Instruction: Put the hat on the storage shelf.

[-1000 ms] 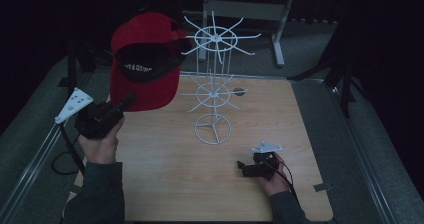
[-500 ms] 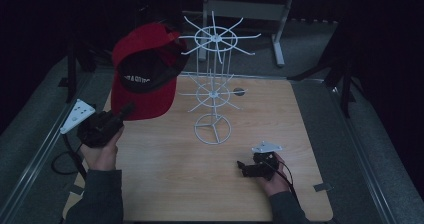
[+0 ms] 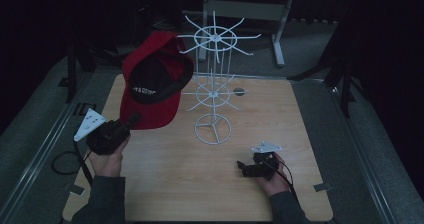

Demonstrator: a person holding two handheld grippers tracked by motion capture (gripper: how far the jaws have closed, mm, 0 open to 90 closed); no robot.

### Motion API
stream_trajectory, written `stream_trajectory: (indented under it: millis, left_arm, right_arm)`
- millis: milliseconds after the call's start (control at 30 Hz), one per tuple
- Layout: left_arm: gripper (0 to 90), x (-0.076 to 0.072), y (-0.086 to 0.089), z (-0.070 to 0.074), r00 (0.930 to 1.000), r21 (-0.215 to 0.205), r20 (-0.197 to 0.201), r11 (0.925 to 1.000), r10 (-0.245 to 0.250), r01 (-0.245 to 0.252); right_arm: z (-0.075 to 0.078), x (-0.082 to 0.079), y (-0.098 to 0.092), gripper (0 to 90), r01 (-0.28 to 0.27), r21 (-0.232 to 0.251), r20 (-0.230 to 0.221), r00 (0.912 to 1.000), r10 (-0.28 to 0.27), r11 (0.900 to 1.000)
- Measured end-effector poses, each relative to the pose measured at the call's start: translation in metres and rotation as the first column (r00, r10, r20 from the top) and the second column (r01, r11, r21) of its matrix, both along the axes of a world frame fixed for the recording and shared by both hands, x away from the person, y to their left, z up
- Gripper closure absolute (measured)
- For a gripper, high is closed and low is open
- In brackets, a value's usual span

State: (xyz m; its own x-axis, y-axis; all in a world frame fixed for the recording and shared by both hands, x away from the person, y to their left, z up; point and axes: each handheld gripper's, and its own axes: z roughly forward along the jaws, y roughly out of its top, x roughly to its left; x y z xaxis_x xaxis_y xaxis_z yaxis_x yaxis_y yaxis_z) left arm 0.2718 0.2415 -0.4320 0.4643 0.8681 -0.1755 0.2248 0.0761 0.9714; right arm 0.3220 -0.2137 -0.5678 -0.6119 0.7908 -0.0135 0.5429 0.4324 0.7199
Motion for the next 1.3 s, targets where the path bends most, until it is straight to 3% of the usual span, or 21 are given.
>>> stream_trajectory:
  millis: [267,467,700,900,1300]
  left_arm:
    - [84.1,-0.002,-0.004,-0.008,0.9998,0.002,0.010,0.9998,-0.019,0.019]
    - [76.7,-0.003,-0.005,-0.008,0.9990,-0.002,0.026,0.9993,-0.037,0.037]
    - [69.2,-0.003,-0.006,-0.007,0.9993,0.003,0.028,0.9997,-0.024,0.024]
    - [55.7,-0.003,-0.005,-0.011,0.9999,0.003,0.010,0.9999,-0.010,0.010]
    - [44.9,0.002,-0.002,-0.018,0.9992,0.007,-0.035,0.9998,0.018,-0.018]
  right_arm:
    - [0.000,0.000,0.000,12.1,0.000,0.000,0.000,1.0000,0.000,1.000]
    - [0.000,0.000,0.000,12.1,0.000,0.000,0.000,1.0000,0.000,1.000]
    - [0.000,0.000,0.000,12.2,0.000,0.000,0.000,1.0000,0.000,1.000]
    - [0.000,0.000,0.000,12.1,0.000,-0.001,0.000,1.0000,0.000,1.000]
    - [0.000,0.000,0.000,12.1,0.000,-0.001,-0.001,1.0000,0.000,1.000]
